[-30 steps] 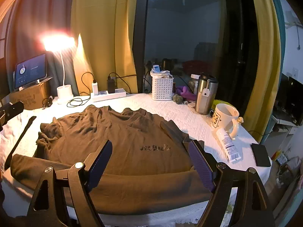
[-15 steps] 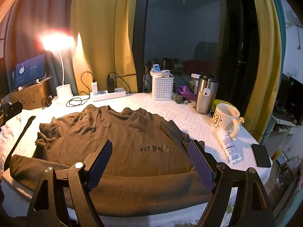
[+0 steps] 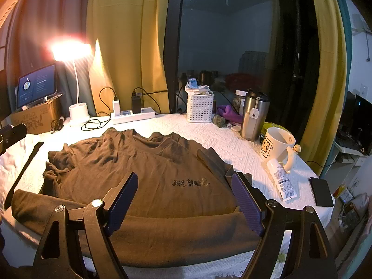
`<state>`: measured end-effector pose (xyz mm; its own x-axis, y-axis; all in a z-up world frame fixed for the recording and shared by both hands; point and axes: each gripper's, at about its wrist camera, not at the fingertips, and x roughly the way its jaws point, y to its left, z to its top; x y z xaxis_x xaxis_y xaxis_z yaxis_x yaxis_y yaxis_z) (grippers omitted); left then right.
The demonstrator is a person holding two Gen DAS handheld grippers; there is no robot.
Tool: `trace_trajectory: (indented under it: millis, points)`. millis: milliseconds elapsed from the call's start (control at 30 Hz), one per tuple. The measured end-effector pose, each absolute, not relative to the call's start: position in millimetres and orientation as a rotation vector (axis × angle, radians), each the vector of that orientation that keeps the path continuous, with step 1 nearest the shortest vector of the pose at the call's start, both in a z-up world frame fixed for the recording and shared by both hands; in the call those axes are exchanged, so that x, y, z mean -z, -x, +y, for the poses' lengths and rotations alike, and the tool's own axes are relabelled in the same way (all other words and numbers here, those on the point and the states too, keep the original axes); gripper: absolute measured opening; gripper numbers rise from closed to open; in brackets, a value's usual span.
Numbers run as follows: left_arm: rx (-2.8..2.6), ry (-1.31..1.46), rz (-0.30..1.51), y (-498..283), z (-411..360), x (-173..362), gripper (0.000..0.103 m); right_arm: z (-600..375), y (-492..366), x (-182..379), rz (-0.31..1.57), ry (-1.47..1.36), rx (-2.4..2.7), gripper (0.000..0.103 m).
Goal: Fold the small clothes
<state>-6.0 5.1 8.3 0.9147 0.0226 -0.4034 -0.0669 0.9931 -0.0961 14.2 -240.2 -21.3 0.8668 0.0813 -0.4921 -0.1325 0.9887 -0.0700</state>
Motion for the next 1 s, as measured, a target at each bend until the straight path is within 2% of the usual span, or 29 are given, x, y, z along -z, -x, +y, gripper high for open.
trace_trajectory:
  millis: [1000]
  points:
    - [-0.049, 0.101, 0.403, 6.2, 0.0, -12.4, 0.101, -240.0, -17.3, 22.3, 0.510, 0.105, -0.113, 0.084]
